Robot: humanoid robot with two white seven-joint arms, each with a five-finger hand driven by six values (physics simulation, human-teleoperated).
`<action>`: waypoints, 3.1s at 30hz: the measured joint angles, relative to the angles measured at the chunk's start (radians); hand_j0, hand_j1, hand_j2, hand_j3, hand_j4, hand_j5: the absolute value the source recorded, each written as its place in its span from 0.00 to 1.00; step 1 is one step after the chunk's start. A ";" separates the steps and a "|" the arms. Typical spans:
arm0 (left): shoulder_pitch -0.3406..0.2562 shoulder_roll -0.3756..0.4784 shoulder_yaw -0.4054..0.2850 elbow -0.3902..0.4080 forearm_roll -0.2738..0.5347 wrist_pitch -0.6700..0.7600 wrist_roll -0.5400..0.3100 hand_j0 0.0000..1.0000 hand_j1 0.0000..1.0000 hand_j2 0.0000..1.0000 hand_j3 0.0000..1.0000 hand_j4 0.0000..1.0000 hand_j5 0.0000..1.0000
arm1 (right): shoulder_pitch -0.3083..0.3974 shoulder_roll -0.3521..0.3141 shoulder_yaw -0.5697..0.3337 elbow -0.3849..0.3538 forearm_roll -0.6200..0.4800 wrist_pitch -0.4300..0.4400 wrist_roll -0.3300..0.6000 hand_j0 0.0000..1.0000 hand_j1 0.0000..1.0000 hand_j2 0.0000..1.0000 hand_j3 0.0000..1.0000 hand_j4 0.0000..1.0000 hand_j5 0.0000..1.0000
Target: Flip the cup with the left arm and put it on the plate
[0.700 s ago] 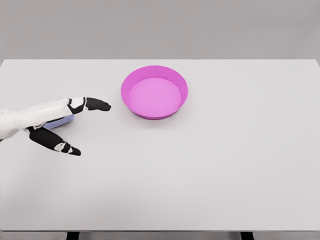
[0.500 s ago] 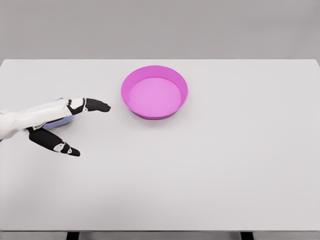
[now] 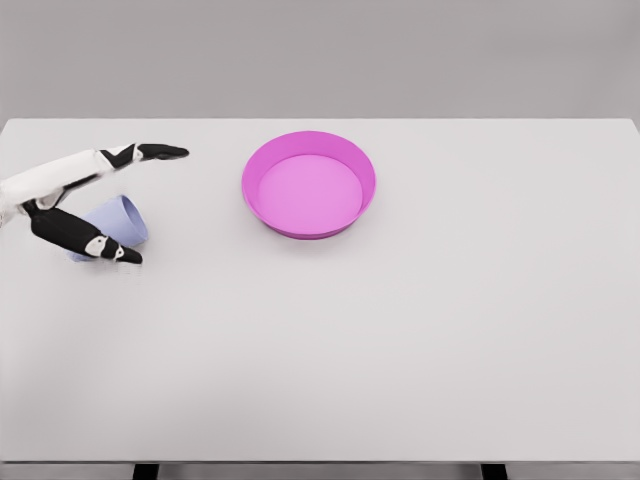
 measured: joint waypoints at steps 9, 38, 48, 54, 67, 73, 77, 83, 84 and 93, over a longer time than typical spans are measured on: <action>0.049 -0.034 0.085 -0.003 -0.121 0.358 0.022 1.00 1.00 1.00 1.00 1.00 1.00 | 0.000 0.000 0.000 0.000 0.000 0.000 0.000 1.00 1.00 1.00 1.00 1.00 1.00; 0.098 -0.174 0.155 0.097 -0.433 0.441 0.032 1.00 1.00 1.00 1.00 1.00 1.00 | 0.000 0.000 0.000 0.000 0.000 0.000 0.000 1.00 1.00 1.00 1.00 1.00 1.00; 0.094 -0.186 0.155 0.133 -0.429 0.439 0.032 1.00 1.00 1.00 1.00 1.00 1.00 | 0.000 0.000 0.000 0.000 0.000 0.000 0.000 1.00 1.00 1.00 1.00 1.00 1.00; 0.077 -0.210 0.155 0.173 -0.433 0.440 0.033 1.00 1.00 1.00 1.00 1.00 1.00 | 0.000 0.000 0.000 0.000 0.000 0.000 0.000 1.00 1.00 1.00 1.00 1.00 1.00; 0.058 -0.248 0.153 0.243 -0.445 0.442 0.034 1.00 1.00 1.00 1.00 1.00 1.00 | 0.000 0.000 0.000 0.000 0.000 0.000 0.000 1.00 1.00 1.00 1.00 1.00 1.00; 0.044 -0.257 0.130 0.264 -0.454 0.442 0.034 1.00 1.00 1.00 1.00 1.00 1.00 | 0.000 0.000 0.000 0.000 0.000 0.000 0.000 1.00 1.00 1.00 1.00 1.00 1.00; 0.044 -0.262 0.116 0.272 -0.456 0.442 0.034 1.00 1.00 1.00 1.00 1.00 1.00 | 0.000 0.000 0.000 0.000 0.000 0.000 0.000 1.00 1.00 1.00 1.00 1.00 1.00; 0.040 -0.263 0.111 0.308 -0.469 0.442 0.034 0.95 0.95 0.95 0.95 0.95 0.95 | 0.000 0.000 0.000 0.000 0.000 0.000 0.000 1.00 1.00 1.00 1.00 1.00 1.00; 0.040 -0.263 0.110 0.310 -0.469 0.442 0.034 0.93 0.93 0.93 0.93 0.93 0.93 | 0.000 0.000 0.000 0.000 0.000 0.000 0.000 1.00 1.00 1.00 1.00 1.00 1.00; 0.031 -0.268 0.097 0.314 -0.468 0.442 0.031 0.72 0.72 0.72 0.72 0.72 0.72 | 0.000 0.000 0.000 0.000 0.000 0.000 0.000 1.00 1.00 1.00 1.00 1.00 1.00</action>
